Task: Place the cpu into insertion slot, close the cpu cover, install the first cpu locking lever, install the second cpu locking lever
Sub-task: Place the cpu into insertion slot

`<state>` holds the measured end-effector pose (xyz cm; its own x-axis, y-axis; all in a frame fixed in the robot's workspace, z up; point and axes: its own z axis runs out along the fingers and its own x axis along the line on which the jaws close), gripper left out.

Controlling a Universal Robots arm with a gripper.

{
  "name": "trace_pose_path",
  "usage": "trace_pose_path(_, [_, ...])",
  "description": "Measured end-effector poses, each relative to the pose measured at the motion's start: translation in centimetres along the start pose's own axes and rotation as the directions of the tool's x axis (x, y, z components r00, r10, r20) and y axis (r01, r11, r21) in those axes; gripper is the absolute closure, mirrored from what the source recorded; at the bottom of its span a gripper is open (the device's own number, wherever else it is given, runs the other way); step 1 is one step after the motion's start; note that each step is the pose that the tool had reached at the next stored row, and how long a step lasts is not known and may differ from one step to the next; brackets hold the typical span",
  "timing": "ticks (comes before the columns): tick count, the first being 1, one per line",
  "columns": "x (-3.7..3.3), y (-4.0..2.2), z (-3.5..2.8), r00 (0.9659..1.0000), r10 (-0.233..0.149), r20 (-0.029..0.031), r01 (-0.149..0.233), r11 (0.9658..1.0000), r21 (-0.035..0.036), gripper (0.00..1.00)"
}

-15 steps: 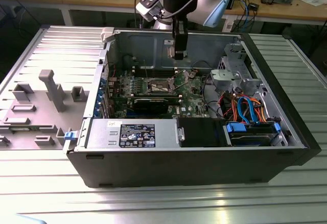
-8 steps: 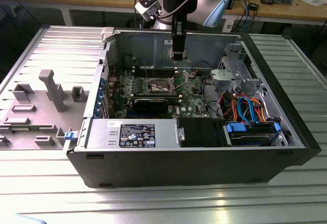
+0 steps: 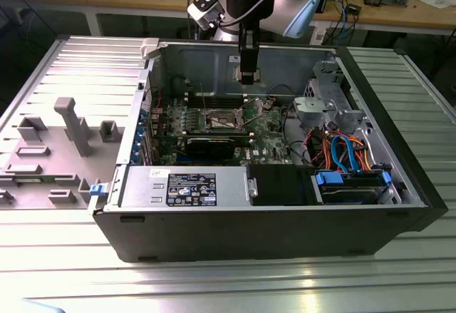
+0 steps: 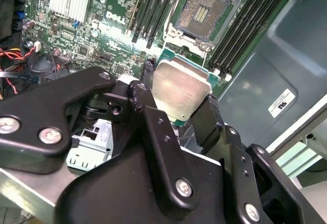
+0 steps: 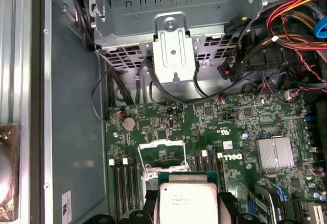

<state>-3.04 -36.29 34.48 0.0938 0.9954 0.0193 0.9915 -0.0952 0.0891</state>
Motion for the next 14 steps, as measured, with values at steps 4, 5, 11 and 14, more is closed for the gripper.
trace_pose_path(4, [0.00,-0.01,0.00,1.0000,0.000,-0.0001,0.000,1.0000,0.0000,0.45])
trace_pose_path(5, [0.00,-0.01,0.00,1.0000,0.000,-0.0001,0.000,1.0000,0.0000,0.45])
trace_pose_path(11, [-0.04,-0.40,0.05,1.0000,-0.001,-0.0002,0.001,1.0000,0.0000,0.45])
trace_pose_path(14, [-0.07,-0.68,0.19,1.0000,-0.004,-0.0005,0.004,1.0000,0.0000,0.45])
